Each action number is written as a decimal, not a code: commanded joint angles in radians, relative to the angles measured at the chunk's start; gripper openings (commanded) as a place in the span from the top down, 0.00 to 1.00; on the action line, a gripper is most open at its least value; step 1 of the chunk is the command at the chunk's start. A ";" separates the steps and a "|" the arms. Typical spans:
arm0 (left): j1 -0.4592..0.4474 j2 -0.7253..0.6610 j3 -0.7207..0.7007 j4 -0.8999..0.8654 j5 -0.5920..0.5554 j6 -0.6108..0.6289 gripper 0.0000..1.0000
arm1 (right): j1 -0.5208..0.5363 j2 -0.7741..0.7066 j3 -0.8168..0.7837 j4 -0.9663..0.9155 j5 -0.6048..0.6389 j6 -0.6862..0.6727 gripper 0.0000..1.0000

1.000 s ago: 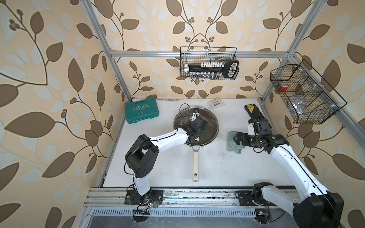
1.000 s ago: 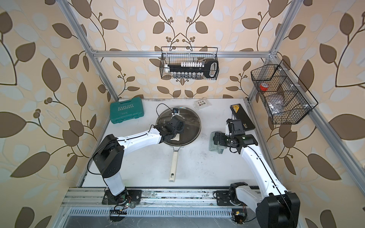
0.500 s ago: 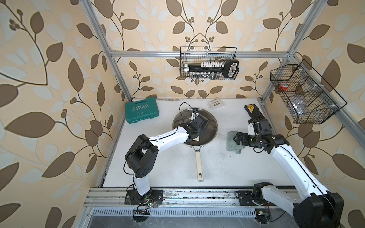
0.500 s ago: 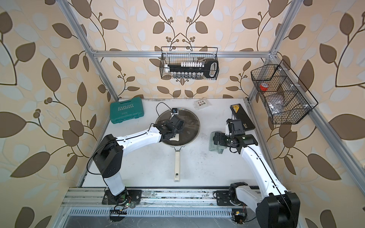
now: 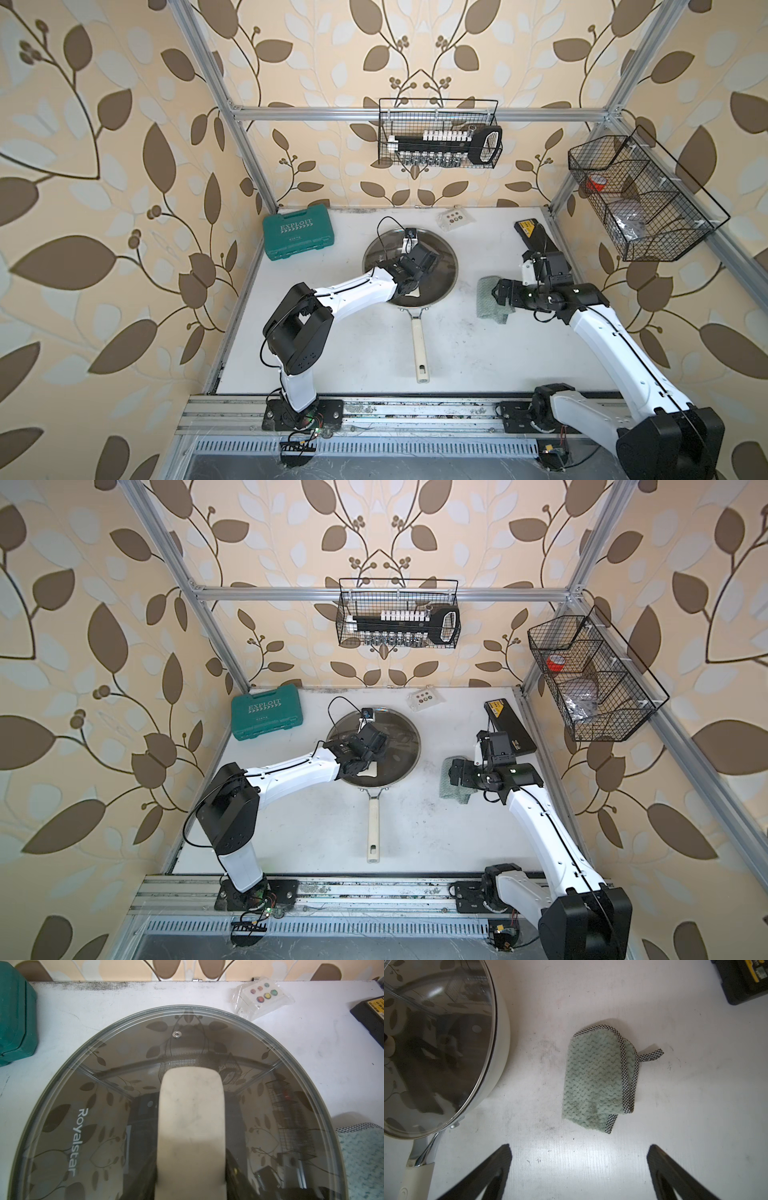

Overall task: Wipe the pot lid with a cloth
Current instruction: Place the pot lid on the cooking pot.

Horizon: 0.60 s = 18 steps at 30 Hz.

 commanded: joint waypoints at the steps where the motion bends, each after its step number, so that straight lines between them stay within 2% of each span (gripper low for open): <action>1: 0.000 -0.061 0.008 0.140 -0.123 -0.012 1.00 | -0.002 -0.005 0.037 -0.008 0.018 -0.013 0.01; 7: 0.000 -0.058 0.012 0.154 -0.118 0.014 1.00 | -0.002 0.007 0.032 0.000 0.010 -0.010 0.01; 8: 0.000 -0.058 0.014 0.150 -0.118 0.013 0.96 | -0.002 0.007 0.030 0.001 0.009 -0.009 0.01; 9: 0.000 -0.057 0.014 0.147 -0.118 0.012 0.79 | -0.002 0.008 0.029 0.002 0.008 -0.009 0.01; 13: 0.000 -0.062 0.008 0.147 -0.109 0.026 0.50 | -0.002 0.004 0.029 0.001 0.008 -0.009 0.01; 14: 0.000 -0.066 0.003 0.152 -0.105 0.035 0.40 | -0.002 0.002 0.026 0.003 0.008 -0.009 0.01; 16: 0.000 -0.075 -0.005 0.169 -0.095 0.062 0.29 | -0.002 0.002 0.025 0.006 0.007 -0.008 0.01; 18: 0.000 -0.085 -0.015 0.185 -0.076 0.095 0.01 | -0.003 0.005 0.025 0.007 0.005 -0.007 0.01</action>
